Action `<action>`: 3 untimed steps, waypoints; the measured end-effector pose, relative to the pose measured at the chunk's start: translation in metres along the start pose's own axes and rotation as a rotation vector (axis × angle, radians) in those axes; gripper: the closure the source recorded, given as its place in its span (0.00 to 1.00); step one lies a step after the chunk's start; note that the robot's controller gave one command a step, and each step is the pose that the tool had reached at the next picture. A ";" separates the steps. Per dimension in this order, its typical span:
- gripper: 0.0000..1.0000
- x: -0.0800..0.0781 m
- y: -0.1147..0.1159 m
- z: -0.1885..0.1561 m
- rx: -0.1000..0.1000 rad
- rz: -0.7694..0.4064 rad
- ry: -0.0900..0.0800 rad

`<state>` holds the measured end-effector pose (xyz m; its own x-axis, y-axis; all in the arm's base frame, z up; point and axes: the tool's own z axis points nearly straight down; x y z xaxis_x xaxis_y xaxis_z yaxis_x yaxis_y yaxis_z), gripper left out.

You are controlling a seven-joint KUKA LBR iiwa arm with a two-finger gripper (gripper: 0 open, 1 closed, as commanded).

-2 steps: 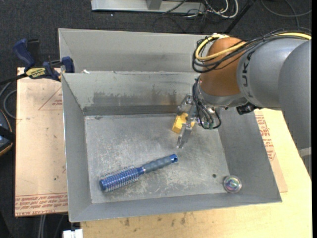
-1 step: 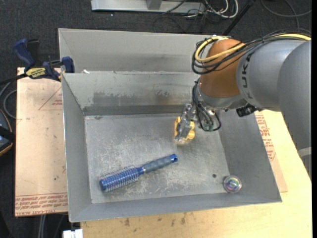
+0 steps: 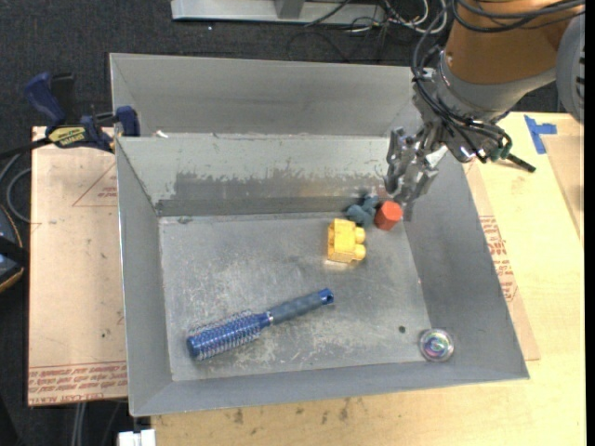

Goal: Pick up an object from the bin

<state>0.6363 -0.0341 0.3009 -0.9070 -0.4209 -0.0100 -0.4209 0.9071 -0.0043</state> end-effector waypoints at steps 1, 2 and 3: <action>0.00 0.001 0.001 0.003 -0.003 0.001 0.005; 0.00 0.059 -0.001 0.154 -0.011 -0.174 0.015; 0.00 -0.010 0.049 0.147 -0.006 -0.278 0.000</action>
Offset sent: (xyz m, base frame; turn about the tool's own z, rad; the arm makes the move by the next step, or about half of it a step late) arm 0.0000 0.0000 0.0000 0.0000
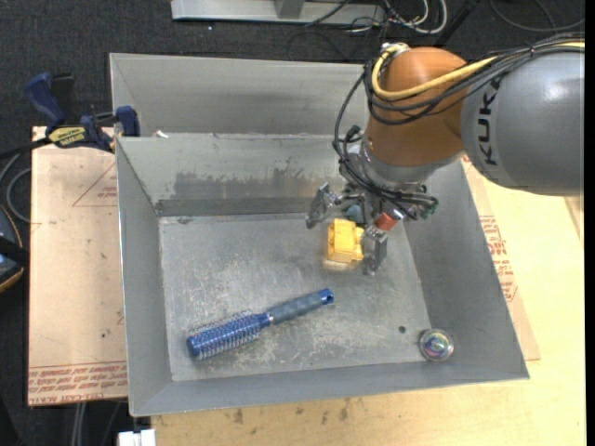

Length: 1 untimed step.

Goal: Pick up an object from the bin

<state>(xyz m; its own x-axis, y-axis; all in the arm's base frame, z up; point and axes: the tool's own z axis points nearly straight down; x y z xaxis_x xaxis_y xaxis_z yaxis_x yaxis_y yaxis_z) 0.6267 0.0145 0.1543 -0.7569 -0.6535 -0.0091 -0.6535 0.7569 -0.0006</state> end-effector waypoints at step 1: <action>0.00 0.018 -0.027 0.061 -0.004 -0.160 0.010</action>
Offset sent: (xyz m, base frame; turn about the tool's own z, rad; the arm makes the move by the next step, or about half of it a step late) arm 0.0052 -0.0316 -0.0589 -0.1643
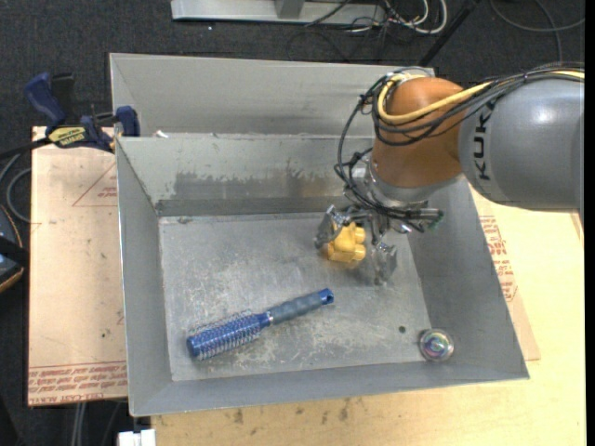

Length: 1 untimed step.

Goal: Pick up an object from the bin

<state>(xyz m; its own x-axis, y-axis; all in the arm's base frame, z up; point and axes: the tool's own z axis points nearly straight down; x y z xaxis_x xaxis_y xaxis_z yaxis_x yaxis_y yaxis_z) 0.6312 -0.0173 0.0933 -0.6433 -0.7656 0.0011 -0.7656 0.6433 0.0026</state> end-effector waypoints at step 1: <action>0.00 0.004 -0.033 0.019 0.007 -0.186 -0.011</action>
Offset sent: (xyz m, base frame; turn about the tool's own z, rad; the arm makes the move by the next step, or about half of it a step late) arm 0.0198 -0.0267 -0.0233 -0.1915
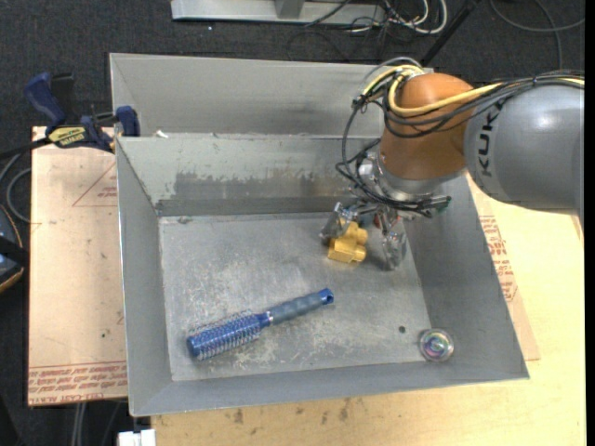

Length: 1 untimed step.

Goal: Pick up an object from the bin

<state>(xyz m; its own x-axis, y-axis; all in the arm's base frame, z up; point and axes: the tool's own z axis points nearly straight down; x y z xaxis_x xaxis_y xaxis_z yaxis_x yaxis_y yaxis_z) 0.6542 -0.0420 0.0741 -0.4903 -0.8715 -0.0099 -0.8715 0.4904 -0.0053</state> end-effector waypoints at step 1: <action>1.00 0.000 0.000 0.000 0.001 -0.001 0.000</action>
Offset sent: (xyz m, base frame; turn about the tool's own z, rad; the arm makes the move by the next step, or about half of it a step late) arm 0.0000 0.0000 0.0000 0.0000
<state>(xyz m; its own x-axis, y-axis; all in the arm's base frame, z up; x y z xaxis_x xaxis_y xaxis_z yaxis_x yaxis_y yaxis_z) 0.6544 -0.0419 0.0743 -0.4898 -0.8718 -0.0098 -0.8718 0.4899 -0.0066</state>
